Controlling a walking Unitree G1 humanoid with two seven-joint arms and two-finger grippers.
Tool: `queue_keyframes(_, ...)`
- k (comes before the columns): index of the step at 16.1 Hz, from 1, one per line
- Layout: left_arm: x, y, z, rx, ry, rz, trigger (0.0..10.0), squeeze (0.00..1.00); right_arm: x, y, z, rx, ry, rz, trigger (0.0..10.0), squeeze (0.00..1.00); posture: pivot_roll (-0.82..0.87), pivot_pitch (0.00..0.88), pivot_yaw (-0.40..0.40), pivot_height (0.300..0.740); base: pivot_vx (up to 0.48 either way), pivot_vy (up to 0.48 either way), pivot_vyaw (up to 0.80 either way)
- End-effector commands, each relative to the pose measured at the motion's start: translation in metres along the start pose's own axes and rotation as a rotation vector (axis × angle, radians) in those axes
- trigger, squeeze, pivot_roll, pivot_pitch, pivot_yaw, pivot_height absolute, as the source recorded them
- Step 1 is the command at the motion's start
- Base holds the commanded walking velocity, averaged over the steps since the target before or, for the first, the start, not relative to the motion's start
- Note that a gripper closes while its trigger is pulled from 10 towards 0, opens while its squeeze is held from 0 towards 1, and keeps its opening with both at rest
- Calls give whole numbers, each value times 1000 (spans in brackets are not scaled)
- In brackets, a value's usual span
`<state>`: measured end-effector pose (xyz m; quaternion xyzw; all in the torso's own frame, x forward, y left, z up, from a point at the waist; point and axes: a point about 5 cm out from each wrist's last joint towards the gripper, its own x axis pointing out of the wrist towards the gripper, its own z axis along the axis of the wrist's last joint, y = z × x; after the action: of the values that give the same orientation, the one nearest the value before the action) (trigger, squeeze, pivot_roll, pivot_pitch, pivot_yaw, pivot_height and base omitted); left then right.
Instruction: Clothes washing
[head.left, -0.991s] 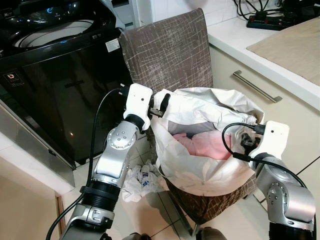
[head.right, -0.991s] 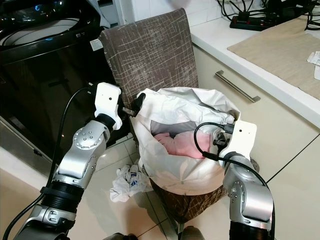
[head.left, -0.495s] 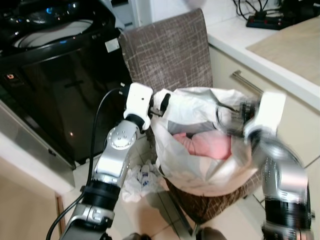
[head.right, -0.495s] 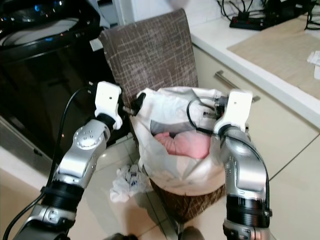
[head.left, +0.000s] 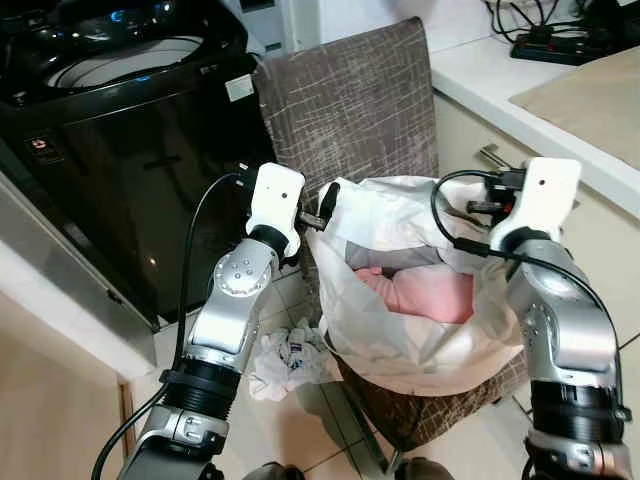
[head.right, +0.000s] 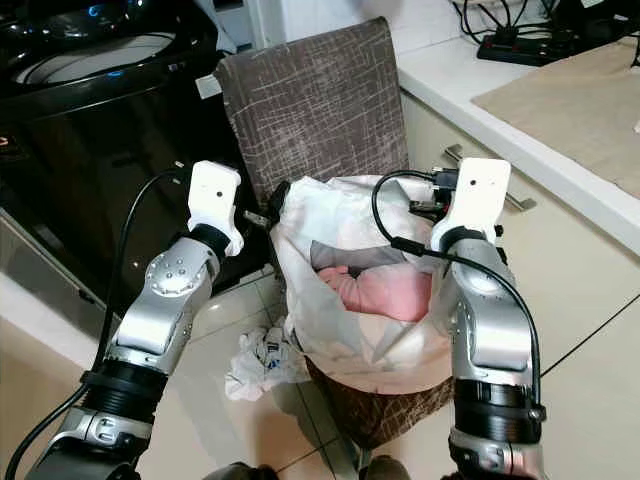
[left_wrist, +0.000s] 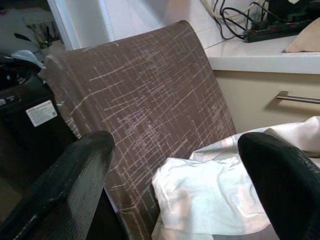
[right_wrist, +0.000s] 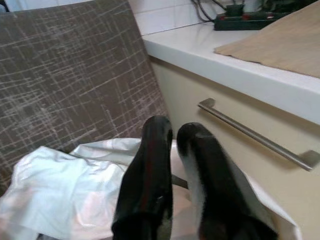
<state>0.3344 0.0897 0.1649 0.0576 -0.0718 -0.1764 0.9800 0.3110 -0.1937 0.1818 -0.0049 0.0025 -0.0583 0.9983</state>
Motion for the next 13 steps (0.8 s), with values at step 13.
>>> queue_keyframes(13,-10,13,-10,31,43,21,10000,0,-46,-22,-47,30,250,-53,10000,1000,-277,35,103,740,0,0,0)
